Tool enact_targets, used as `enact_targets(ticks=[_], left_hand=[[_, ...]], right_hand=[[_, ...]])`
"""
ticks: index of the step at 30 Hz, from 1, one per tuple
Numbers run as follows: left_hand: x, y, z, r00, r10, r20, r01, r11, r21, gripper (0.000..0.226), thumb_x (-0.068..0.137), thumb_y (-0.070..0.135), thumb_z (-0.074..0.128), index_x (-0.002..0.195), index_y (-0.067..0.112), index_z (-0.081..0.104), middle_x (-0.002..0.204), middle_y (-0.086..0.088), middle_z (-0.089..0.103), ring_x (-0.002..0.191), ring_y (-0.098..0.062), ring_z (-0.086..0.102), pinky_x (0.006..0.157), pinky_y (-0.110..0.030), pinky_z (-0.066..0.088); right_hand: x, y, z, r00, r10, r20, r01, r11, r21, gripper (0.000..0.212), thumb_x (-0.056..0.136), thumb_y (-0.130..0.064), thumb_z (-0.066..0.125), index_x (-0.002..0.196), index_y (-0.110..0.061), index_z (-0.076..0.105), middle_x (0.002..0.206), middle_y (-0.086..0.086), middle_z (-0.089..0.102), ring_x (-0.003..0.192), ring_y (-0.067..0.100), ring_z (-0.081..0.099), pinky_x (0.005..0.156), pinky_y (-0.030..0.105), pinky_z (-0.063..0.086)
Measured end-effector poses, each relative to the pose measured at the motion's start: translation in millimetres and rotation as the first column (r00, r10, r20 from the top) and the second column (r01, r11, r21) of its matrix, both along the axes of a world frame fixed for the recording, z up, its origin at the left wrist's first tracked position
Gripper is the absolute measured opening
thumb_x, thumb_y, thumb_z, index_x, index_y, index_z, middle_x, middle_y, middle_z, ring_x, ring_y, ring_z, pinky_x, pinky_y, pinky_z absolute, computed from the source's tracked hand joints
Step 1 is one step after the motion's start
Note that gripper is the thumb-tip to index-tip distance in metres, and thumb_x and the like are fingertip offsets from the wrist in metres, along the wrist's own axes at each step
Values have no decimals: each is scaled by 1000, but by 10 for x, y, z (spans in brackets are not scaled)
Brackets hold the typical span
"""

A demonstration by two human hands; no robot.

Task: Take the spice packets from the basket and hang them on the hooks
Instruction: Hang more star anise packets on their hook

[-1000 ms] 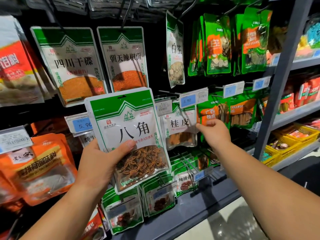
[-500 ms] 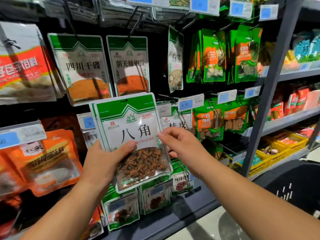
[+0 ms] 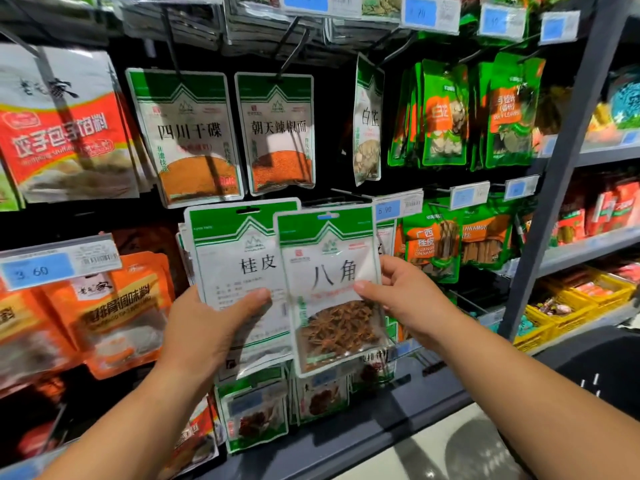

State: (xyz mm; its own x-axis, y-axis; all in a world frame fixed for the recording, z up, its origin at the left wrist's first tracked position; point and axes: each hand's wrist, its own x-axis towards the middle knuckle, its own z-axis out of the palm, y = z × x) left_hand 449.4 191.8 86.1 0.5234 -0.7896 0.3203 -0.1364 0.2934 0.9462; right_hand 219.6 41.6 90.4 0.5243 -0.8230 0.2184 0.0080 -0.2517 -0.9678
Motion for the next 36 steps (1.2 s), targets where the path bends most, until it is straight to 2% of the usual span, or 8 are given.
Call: enact_targets(ticks=[3, 6, 9, 12, 16, 26, 32, 36], left_hand=[[112, 64, 7, 999, 41, -11, -41, 999, -5, 28, 79, 9, 80, 105, 14, 73, 95, -9, 80, 90, -26, 78, 81, -36, 62], [195, 99, 15, 997, 80, 1, -80, 997, 0, 30, 77, 12, 81, 105, 12, 74, 93, -8, 81, 88, -25, 79, 75, -29, 63], [280, 114, 14, 994, 110, -2, -110, 994, 1, 54, 65, 35, 95, 109, 11, 75, 97, -6, 80, 91, -26, 78, 87, -42, 62], [330, 117, 9, 990, 139, -10, -139, 990, 12, 73, 50, 49, 97, 111, 15, 75, 101, -5, 80, 95, -27, 77, 95, -49, 56], [326, 103, 14, 990, 137, -7, -137, 990, 8, 82, 41, 60, 96, 110, 20, 75, 103, -5, 80, 97, -28, 77, 94, -50, 56], [324, 109, 8, 988, 144, 48, -146, 989, 19, 53, 65, 37, 90, 112, 20, 72, 103, 1, 80, 95, -23, 77, 91, -48, 58], [385, 100, -25, 989, 144, 42, -145, 989, 27, 66, 62, 45, 94, 117, 16, 72, 106, -3, 79, 97, -25, 77, 92, -49, 58], [366, 112, -12, 990, 137, 37, -138, 990, 23, 61, 63, 38, 89, 117, 16, 71, 105, -2, 79, 96, -25, 77, 91, -48, 59]], right_hand=[[-206, -200, -95, 998, -19, -55, 21, 999, 39, 25, 94, -5, 69, 116, -18, 69, 111, 2, 78, 105, 19, 74, 90, 30, 57], [-334, -337, -257, 991, -81, -103, 93, 989, 112, 22, 95, -1, 68, 111, -16, 68, 106, 5, 79, 103, 26, 74, 90, 38, 59], [-367, -403, -370, 983, -121, -140, 141, 979, 149, 21, 94, 0, 67, 109, -14, 69, 105, 9, 79, 103, 31, 74, 102, 55, 53], [-325, -436, -389, 984, -151, -91, 164, 971, 171, 19, 94, 1, 67, 109, -12, 69, 106, 11, 78, 104, 33, 73, 104, 58, 51], [-189, -447, -360, 987, -155, -33, 158, 974, 160, 17, 94, -3, 69, 108, -12, 70, 108, 10, 78, 106, 33, 73, 105, 57, 51], [196, -420, -358, 991, -130, 40, 124, 983, 133, 20, 94, -4, 70, 111, -15, 70, 109, 4, 78, 104, 23, 74, 104, 49, 54], [282, -424, -372, 987, -158, 18, 155, 981, 115, 18, 94, -3, 70, 105, -17, 72, 108, 4, 78, 105, 23, 73, 104, 48, 54], [345, -436, -363, 980, -197, 4, 195, 972, 130, 15, 94, -4, 70, 102, -15, 70, 109, 8, 77, 103, 24, 73, 98, 42, 56]])
